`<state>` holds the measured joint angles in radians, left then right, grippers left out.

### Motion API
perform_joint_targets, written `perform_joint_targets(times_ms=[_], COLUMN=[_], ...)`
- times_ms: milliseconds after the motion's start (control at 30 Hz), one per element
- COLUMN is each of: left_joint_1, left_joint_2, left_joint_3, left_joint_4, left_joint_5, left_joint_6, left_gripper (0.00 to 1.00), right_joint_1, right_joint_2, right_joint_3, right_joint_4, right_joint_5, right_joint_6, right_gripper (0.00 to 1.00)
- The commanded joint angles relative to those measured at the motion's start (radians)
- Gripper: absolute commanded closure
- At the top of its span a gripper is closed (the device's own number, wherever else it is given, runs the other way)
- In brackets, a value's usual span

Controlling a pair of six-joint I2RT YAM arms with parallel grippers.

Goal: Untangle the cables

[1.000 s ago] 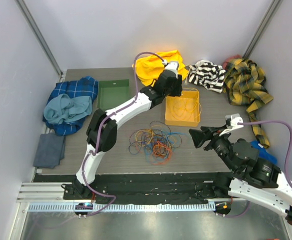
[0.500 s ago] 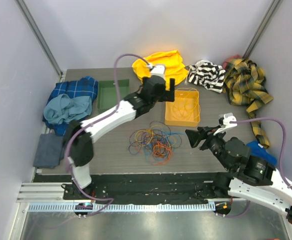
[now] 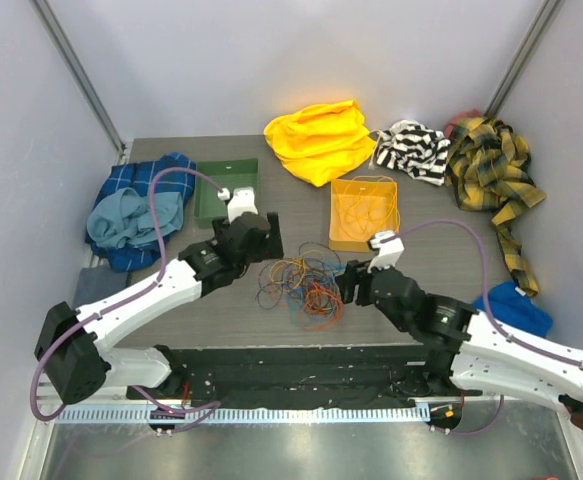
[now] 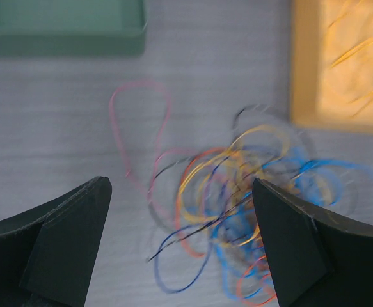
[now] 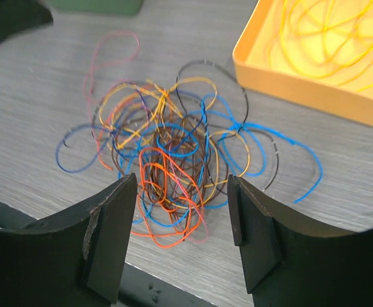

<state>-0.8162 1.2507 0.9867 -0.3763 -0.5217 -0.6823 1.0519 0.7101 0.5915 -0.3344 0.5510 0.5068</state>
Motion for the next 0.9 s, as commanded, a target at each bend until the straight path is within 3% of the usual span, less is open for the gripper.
perform_joint_targets(times_ms=[0,267,500,633,733,833,867], left_joint_1=[0.000,0.002,0.020,0.029,0.029,0.029,0.029], left_joint_2=[-0.016,-0.025,-0.177,-0.235,-0.261,-0.307,-0.321], left_joint_3=[-0.025,-0.048,-0.129,-0.152,-0.155,-0.164,-0.171], left_joint_4=[-0.061,-0.090,-0.134,-0.162,-0.196,-0.211,-0.216], left_joint_5=[-0.005,0.049,0.017,0.023,0.025,0.017,0.015], left_joint_6=[-0.056,-0.068,-0.088,-0.097,-0.103,-0.106,-0.106], left_gripper=[0.03,0.05,0.05,0.05,0.05,0.06,0.06], right_joint_1=[0.005,0.003,0.016,0.017,0.017,0.016,0.017], right_joint_2=[0.132,0.345,0.422,0.570,0.684,0.799,0.840], right_joint_3=[0.036,0.082,0.048,0.114,0.190,0.240,0.252], right_joint_4=[0.101,0.129,0.247,0.278,0.232,0.256,0.265], right_joint_5=[-0.039,-0.095,-0.149,-0.142,-0.134,-0.155,-0.167], right_joint_6=[0.032,0.074,0.119,0.099,0.095,0.081,0.076], right_gripper=[0.34,0.35,0.35,0.35,0.40,0.57,0.70])
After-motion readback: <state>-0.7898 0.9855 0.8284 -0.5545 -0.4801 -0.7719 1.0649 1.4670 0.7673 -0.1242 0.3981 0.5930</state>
